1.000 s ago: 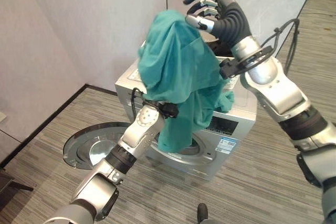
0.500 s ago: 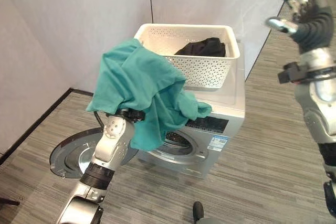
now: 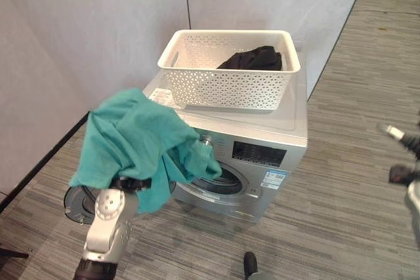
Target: Grab the laundry basket,head to the washer,open it,put in the laundry and shut it.
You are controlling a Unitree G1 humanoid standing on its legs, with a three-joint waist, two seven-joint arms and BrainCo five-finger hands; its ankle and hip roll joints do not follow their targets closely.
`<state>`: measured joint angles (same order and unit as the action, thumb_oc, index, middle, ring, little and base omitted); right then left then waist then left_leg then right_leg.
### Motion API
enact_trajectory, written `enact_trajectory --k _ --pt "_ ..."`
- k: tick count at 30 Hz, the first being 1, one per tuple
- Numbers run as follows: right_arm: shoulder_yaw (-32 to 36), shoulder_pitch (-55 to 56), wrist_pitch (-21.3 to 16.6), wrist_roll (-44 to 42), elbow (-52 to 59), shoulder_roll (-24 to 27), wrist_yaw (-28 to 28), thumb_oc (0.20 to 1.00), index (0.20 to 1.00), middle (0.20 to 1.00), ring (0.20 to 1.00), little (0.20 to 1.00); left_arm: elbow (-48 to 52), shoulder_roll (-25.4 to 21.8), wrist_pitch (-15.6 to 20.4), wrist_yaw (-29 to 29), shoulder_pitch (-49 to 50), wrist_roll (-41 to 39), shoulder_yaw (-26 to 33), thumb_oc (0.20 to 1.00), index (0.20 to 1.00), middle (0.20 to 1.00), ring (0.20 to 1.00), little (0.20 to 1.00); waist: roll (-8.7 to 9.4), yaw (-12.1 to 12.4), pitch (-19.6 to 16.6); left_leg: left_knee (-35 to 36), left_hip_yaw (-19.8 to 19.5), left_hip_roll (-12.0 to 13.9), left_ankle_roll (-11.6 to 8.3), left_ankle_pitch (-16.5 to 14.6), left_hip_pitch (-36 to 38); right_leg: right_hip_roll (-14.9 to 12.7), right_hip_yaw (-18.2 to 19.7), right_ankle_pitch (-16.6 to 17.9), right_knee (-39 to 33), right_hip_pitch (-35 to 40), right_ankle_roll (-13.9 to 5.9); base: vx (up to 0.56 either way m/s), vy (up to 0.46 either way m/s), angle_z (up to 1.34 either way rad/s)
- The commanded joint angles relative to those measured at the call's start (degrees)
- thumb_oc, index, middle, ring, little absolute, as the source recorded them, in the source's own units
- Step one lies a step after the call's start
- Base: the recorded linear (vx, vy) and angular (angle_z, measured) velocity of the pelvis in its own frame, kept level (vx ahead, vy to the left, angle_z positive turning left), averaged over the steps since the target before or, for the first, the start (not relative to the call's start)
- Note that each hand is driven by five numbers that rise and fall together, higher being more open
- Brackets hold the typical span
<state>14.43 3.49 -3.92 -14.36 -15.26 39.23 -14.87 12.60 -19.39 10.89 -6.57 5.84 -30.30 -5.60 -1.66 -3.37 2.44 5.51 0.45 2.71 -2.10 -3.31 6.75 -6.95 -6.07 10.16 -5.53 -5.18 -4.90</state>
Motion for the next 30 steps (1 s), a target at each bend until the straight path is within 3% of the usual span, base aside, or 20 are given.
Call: enact_trajectory --k 1,3,5,13,17,21,25,27,30 --pt "-0.81 0.37 -0.51 4.25 -3.92 -2.04 1.84 1.000 1.000 1.000 1.000 1.000 4.66 -1.84 2.47 4.62 0.77 1.90 -1.07 0.200 0.200 0.200 0.200 0.200 1.40 1.91 0.42 -0.51 -0.53 -0.15 -0.21 0.21 -5.25 -0.18 0.66 -11.41 0.53 7.68 -2.14 -0.01 -0.030 0.22" --pt "-2.63 1.19 -0.19 5.06 -9.40 -4.66 1.87 1.000 1.000 1.000 1.000 1.000 5.08 -2.79 2.69 5.09 2.68 4.24 -1.00 0.200 0.200 0.200 0.200 0.200 1.48 2.73 0.85 -0.51 -1.08 -0.23 -0.17 0.36 -5.57 -0.21 -0.04 -11.59 0.53 7.63 -2.10 0.00 -0.024 0.23" --pt "-4.81 0.75 -0.90 3.76 -17.78 -8.06 2.12 1.000 1.000 1.000 1.000 1.000 5.61 -6.30 4.06 3.88 3.91 13.67 -1.00 0.200 0.200 0.200 0.200 0.200 1.69 3.62 1.46 -0.51 -1.68 -0.37 -0.12 0.48 -5.96 -0.33 -0.67 -11.72 0.53 7.66 -2.11 0.00 -0.009 0.15" --pt "-14.38 -2.80 1.01 1.81 -40.36 -16.94 4.24 1.000 1.000 1.000 1.000 1.000 -2.98 -7.06 3.36 0.78 7.81 19.51 -2.92 0.200 0.200 0.200 0.200 0.200 1.90 6.64 3.04 -0.51 -2.95 -0.88 0.24 0.73 -6.93 -1.05 -2.22 -11.90 0.53 7.55 -2.57 0.00 0.018 0.18" --pt "-17.38 -5.45 1.69 -0.42 -49.42 -21.55 4.08 1.000 1.000 1.000 1.000 1.000 -8.48 -7.83 3.38 -2.22 4.31 24.28 -6.84 0.200 0.200 0.200 0.200 0.200 2.66 7.71 3.59 -0.73 -2.81 -1.21 0.67 0.44 -7.11 -1.58 -2.59 -11.91 0.53 7.70 -2.96 0.01 0.066 0.06" --pt "-18.19 -7.89 2.65 -1.45 -56.17 -24.30 1.54 1.000 1.000 1.000 1.000 1.000 -12.26 -8.14 3.54 -5.80 -6.11 30.25 -13.36 0.200 0.200 0.200 0.200 0.200 4.24 7.02 4.79 -6.13 -2.42 -2.20 2.15 -2.79 -9.63 -2.90 -1.70 -11.53 1.21 7.33 -3.69 -0.04 0.098 0.00" --pt "-18.77 -9.14 3.91 -0.93 -59.23 -24.61 1.20 1.000 1.000 1.000 1.000 1.000 -14.74 -7.42 3.01 -5.69 -13.96 30.74 -18.44 0.200 0.200 0.200 0.200 0.200 4.77 5.43 6.83 -11.29 -2.32 -3.07 4.29 -5.39 -12.09 -3.13 1.32 -12.99 12.34 0.33 -3.89 -0.12 0.126 -0.10" --pt "-18.22 -10.09 4.23 -1.95 -60.14 -24.58 0.87 1.000 1.000 1.000 1.000 1.000 -16.50 -6.94 2.76 -5.90 -18.37 30.31 -19.74 0.200 0.200 0.200 0.200 0.200 4.79 4.58 8.94 -16.14 -3.39 -3.86 4.92 -6.72 -15.64 -2.89 3.38 -14.05 19.80 -4.54 -4.00 -0.18 0.107 -0.19" --pt "-18.49 -11.66 4.27 -3.36 -60.78 -24.68 0.47 1.000 1.000 1.000 1.000 1.000 -19.72 -4.66 2.66 -6.49 -23.14 28.82 -21.14 0.200 0.200 0.200 0.200 0.200 4.25 2.82 11.24 -19.55 -5.11 -4.54 5.50 -8.37 -19.05 -3.22 8.61 -12.68 20.46 -9.90 -3.95 -0.10 0.026 0.04"
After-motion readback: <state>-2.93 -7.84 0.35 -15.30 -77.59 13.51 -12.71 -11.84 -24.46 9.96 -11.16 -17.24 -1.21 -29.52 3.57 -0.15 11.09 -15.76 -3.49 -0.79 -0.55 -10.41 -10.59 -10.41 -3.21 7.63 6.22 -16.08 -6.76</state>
